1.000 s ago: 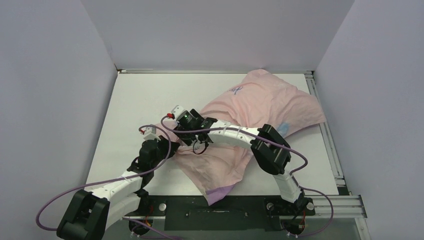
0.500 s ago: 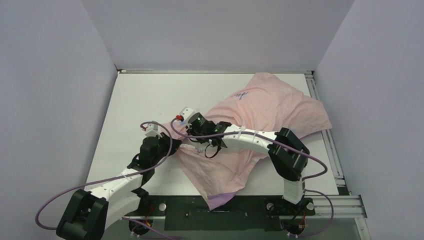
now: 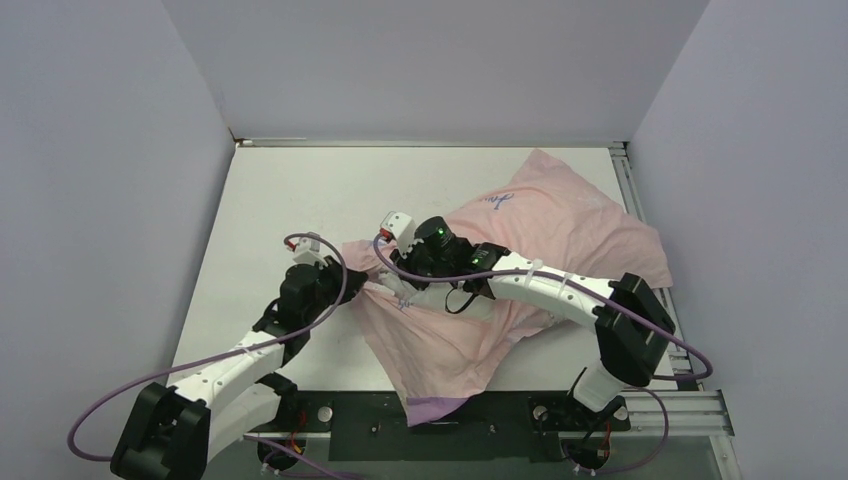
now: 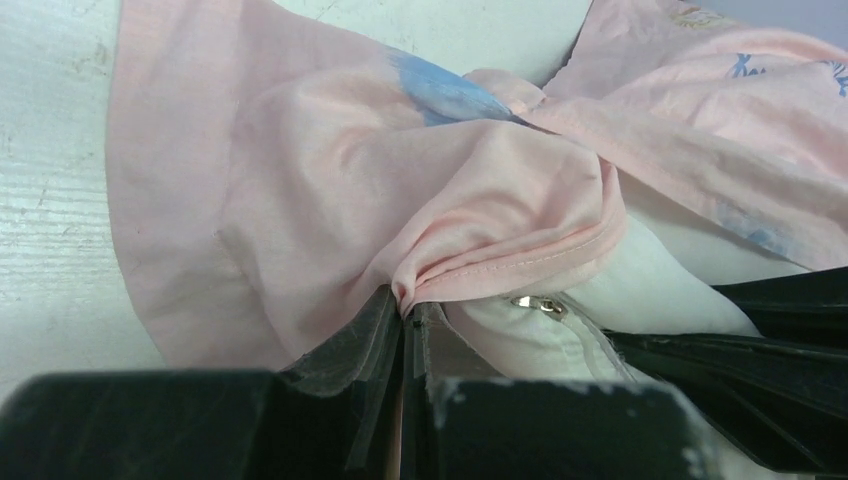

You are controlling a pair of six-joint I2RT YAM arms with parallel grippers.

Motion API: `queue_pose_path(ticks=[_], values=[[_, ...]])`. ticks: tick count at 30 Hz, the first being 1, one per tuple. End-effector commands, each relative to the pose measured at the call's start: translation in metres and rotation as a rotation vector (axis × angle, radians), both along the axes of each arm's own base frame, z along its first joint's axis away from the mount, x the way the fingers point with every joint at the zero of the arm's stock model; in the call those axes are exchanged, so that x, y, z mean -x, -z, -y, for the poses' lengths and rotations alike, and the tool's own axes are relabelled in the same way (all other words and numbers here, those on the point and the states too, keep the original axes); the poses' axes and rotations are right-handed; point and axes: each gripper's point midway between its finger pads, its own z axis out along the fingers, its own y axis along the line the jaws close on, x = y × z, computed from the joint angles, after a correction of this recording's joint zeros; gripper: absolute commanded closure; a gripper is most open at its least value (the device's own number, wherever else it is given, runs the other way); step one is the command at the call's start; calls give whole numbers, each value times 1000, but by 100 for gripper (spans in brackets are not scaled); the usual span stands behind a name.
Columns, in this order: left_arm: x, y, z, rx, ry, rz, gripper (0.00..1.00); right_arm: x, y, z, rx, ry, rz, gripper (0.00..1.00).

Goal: Remove the pillowcase from the pillow

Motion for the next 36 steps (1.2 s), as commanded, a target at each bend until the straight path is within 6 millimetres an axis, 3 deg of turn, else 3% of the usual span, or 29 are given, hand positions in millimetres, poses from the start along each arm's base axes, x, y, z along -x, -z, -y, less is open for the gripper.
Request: queue_pose_path(ticks=[1,7,11,16,22,28,31,36], values=[[-22,-11,-42,-130,-178,45,100,44,-10,15,-14,-161,-112,95],[-25,-43,-35,-55,-172,122,100,49,-2,18,4,-178,-144,95],[-31,-53,-28,-22,-155,139,100,60,-12,9,-44,-245,-162,95],[-36,-35,-27,-55,-155,91,100,57,-40,8,-118,-250,-121,95],[-31,-6,-25,-75,-132,24,100,42,-94,21,-308,-208,-55,95],[-29,-2,-19,-83,-89,11,100,48,-129,19,-412,-257,-35,95],[-26,-10,-10,-78,-36,41,100,30,-138,21,-426,-162,7,95],[-11,-28,12,-49,61,135,100,-19,-158,29,-465,89,111,95]])
